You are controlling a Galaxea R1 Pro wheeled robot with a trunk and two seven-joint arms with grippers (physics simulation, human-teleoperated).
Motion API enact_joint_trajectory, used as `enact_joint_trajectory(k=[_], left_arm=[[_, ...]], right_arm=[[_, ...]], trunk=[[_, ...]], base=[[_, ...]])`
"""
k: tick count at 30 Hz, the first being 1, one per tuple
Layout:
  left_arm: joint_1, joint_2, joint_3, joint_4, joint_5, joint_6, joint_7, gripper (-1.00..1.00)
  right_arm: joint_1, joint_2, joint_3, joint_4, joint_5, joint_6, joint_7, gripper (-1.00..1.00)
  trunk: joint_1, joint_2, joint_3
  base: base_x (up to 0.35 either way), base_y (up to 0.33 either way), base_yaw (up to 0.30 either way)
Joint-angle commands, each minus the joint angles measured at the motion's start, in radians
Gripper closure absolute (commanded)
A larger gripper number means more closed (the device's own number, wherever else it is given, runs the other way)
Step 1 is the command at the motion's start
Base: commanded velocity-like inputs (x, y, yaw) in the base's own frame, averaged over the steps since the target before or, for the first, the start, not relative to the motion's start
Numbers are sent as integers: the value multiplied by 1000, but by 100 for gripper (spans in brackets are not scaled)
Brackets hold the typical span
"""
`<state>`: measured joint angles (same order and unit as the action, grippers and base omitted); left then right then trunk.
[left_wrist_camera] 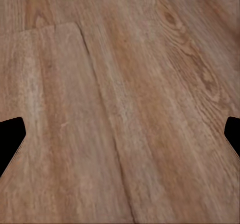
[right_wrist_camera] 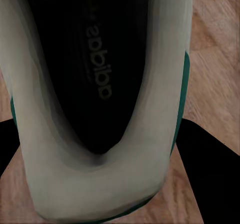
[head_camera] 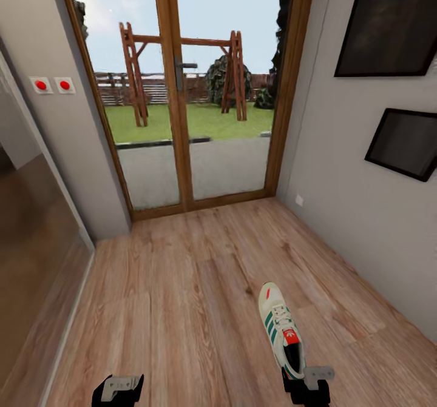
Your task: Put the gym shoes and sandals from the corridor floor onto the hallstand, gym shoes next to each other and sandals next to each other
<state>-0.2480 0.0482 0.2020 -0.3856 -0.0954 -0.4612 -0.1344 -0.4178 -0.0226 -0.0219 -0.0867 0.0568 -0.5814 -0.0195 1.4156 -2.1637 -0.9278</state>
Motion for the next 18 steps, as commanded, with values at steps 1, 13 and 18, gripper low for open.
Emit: enact_joint_trajectory(k=[1,13,18], left_arm=[[-1,-1,8,1,-10,-4,-5,-100],[-1,-1,10,1,-10,-4,-5,-100],[-1,1,10,1,-9,-4,-5,-100]], right_arm=[[-1,0,-3,2,6,-3,-2,100],[-1,1,-3,2,6,-3,-2,100],[-1,0,-3,2,6,-3,-2,100]], trunk=[[0,0,-1],[0,0,-1],[0,0,-1]], base=[[314,189,-265],[310,151,-266],[252,74,-266]])
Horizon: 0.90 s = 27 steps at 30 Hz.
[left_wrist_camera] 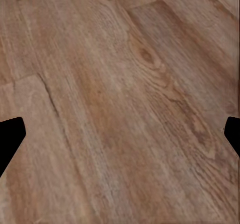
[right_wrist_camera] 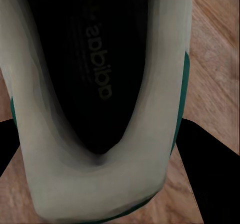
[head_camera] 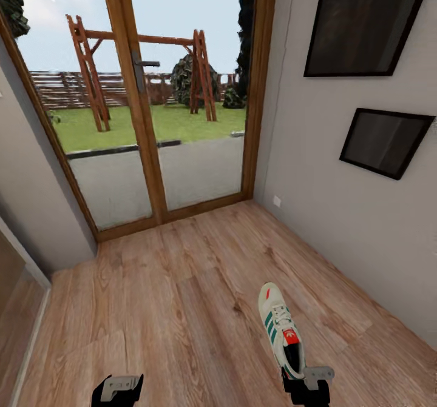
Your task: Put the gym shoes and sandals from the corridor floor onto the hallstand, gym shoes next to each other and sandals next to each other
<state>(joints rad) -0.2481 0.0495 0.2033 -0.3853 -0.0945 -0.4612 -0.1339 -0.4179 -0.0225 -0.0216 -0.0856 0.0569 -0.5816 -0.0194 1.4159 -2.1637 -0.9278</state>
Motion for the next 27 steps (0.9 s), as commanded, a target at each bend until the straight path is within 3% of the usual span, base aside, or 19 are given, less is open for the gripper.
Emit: enact_joint_trajectory(k=[1,27], left_arm=[[0,-1,8,0,-10,-4,-5,-100],[0,3,10,1,-8,-4,-4,-100]], right_arm=[[-1,0,-3,1,6,-3,-2,100],[-1,1,-3,1,6,-3,-4,100]], trunk=[[0,0,-1],[0,0,-1]], base=[[136,16,-266],[12,1,-266]])
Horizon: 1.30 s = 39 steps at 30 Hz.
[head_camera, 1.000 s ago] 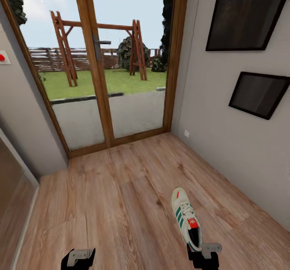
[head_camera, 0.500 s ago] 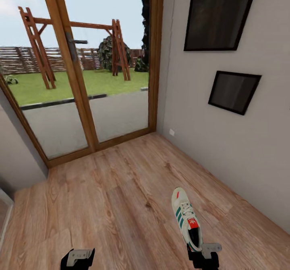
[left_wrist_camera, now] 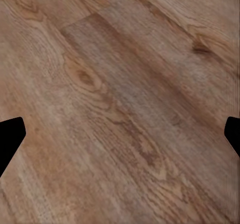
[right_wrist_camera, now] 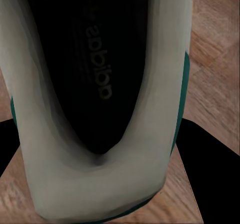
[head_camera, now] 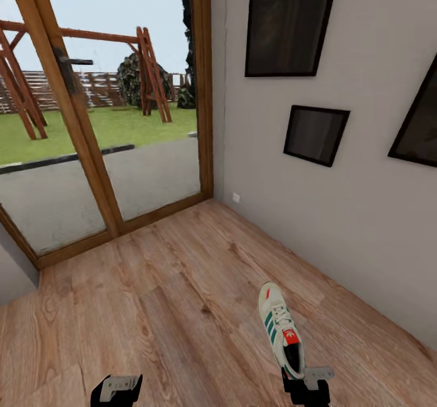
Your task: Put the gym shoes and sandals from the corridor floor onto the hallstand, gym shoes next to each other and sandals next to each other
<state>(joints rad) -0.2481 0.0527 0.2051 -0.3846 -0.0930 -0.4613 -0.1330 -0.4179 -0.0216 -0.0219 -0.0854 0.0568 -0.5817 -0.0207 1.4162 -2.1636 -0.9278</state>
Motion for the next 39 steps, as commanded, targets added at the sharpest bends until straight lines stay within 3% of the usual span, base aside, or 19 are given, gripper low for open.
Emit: enact_joint_trajectory(k=[1,23,30,39], left_arm=[[0,0,9,0,-10,-4,-5,-100],[0,6,14,-2,-7,-5,-2,-100],[0,6,59,-2,-9,-6,-3,-100],[0,2,61,0,-16,-6,-6,-100]], right_arm=[[-1,0,-3,1,6,-3,-2,100],[-1,0,-4,1,5,-3,-4,100],[-1,0,-4,1,5,-3,-4,100],[-1,0,-4,1,5,-2,-3,100]], trunk=[[0,0,-1],[0,0,-1],[0,0,-1],[0,0,-1]], base=[[0,0,-266],[0,0,-266],[0,0,-266],[0,0,-266]])
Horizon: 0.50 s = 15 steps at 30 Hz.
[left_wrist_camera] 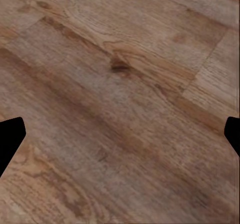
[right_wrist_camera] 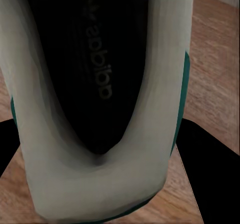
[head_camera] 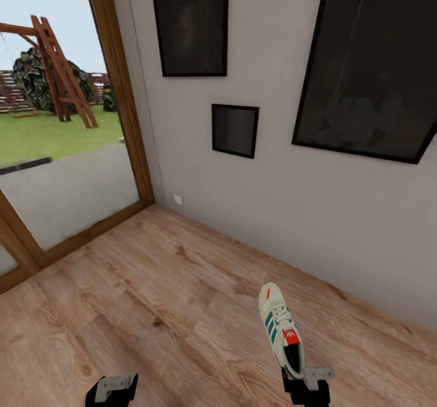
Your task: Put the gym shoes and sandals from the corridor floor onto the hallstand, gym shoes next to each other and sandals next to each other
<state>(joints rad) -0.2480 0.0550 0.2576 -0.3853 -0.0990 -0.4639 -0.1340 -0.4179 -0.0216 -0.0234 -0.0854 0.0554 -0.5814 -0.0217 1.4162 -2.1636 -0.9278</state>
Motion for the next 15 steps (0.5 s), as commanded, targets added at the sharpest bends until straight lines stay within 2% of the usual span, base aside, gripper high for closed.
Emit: enact_joint_trajectory(k=[1,6,15], left_arm=[[-1,-1,8,0,-11,-4,-5,-100],[-1,-4,7,0,-11,-4,-5,-100],[-1,-6,7,0,-11,-4,-5,-100]], right_arm=[[-1,0,-3,1,6,-3,-3,100],[-1,0,-3,1,6,-3,-2,100],[-1,0,-3,1,6,-3,-3,100]], trunk=[[0,0,-1],[0,0,-1],[0,0,-1]], base=[[0,0,-266],[28,7,-266],[254,178,-266]])
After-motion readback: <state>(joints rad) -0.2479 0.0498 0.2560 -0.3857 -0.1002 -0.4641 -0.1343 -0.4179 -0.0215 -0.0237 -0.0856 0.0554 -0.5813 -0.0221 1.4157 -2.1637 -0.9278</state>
